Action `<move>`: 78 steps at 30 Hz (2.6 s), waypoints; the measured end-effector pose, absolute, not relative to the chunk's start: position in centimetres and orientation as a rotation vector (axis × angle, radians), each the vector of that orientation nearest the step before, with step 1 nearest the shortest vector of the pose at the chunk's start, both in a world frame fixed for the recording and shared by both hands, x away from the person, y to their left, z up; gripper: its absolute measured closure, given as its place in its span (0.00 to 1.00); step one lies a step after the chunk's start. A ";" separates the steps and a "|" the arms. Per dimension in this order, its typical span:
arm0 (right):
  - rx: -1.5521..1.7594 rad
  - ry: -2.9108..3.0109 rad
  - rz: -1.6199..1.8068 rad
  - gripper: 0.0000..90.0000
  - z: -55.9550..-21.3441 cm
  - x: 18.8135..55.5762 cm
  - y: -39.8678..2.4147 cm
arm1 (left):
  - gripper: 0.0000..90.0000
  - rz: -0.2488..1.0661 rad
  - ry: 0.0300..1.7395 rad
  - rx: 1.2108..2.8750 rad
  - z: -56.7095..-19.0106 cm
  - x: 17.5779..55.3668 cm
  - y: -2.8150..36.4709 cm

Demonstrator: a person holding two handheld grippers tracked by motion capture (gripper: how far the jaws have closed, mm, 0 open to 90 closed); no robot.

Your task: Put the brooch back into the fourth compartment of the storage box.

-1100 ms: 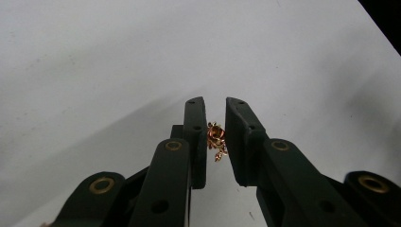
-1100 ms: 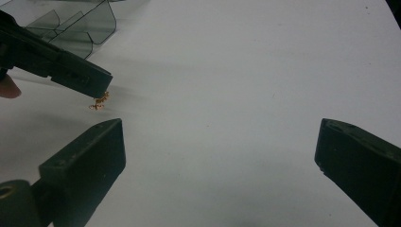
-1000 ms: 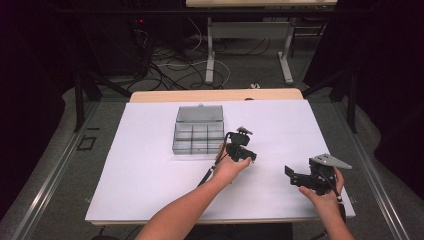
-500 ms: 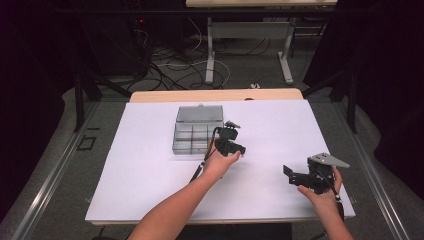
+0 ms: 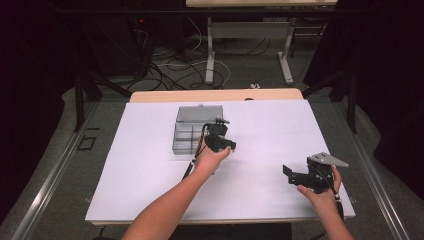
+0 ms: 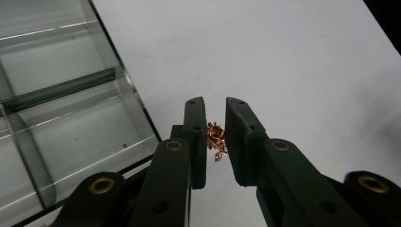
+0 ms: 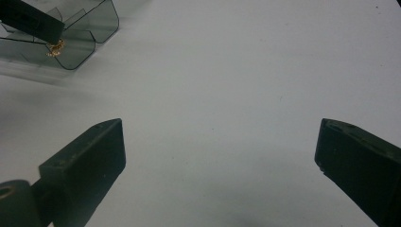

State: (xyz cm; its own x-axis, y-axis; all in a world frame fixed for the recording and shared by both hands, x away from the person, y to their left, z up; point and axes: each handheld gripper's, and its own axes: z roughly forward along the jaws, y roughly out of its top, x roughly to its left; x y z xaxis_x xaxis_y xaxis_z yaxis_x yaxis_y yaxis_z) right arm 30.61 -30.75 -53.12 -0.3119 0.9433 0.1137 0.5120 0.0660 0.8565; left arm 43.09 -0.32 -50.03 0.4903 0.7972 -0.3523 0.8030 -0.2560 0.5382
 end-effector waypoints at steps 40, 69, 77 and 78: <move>1.437 1.878 1.160 0.03 -53.2 30.8 -30.6 | 0.88 0.071 1.436 1.962 -49.2 44.6 6.0; 1.419 1.899 1.171 0.03 -53.3 31.5 -29.9 | 0.88 0.100 1.556 1.874 -49.8 44.8 11.2; 1.430 1.893 1.174 0.03 -53.3 31.5 -29.6 | 0.88 0.110 1.588 1.857 -49.9 44.8 12.4; 1.430 1.895 1.172 0.03 -53.3 31.5 -29.6 | 0.88 0.113 1.586 1.862 -50.0 44.8 12.6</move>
